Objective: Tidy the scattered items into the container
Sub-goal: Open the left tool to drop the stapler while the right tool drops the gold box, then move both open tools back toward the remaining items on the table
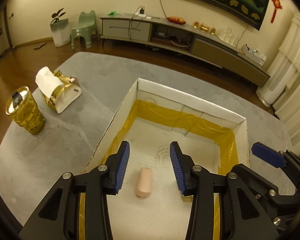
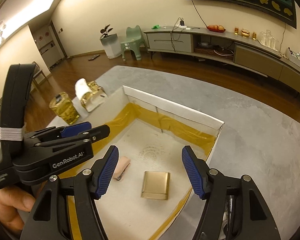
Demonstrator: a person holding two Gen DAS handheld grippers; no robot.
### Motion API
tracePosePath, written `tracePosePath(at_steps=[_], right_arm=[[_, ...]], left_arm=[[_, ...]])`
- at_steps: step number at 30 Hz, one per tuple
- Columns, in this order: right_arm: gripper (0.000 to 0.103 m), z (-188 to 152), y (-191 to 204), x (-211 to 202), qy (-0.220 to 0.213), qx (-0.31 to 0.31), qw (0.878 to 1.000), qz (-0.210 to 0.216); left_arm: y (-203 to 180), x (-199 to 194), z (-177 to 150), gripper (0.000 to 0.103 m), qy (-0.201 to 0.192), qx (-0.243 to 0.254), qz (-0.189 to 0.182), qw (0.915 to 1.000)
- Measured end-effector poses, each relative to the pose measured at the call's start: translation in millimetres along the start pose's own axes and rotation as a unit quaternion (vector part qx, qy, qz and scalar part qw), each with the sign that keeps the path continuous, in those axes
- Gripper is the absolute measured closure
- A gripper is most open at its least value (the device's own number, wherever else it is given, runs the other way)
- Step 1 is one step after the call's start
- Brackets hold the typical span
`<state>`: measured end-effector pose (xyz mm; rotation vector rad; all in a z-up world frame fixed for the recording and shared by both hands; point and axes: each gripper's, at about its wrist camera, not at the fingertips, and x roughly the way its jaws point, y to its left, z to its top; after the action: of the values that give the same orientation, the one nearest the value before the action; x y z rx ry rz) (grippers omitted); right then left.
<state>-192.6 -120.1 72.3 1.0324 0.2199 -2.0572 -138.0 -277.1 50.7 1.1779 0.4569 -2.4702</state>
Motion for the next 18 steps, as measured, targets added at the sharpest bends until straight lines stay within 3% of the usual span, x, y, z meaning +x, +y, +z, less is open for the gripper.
tracePosePath(at_steps=[4, 11, 18], right_arm=[[0.036, -6, -3, -26, -0.015, 0.023, 0.999, 0.028], [0.036, -36, -20, -79, -0.039, 0.086, 0.993, 0.068], [0.035, -89, -25, -133, -0.044, 0.045, 0.998, 0.026]], left_arm=[[-5, -27, -10, 0.059, -0.021, 0.002, -0.021, 0.9996], [-15, -82, -38, 0.058, -0.052, -0.018, -0.109, 0.9925], [-71, -125, -91, 0.058, -0.099, 0.090, -0.124, 0.9831]])
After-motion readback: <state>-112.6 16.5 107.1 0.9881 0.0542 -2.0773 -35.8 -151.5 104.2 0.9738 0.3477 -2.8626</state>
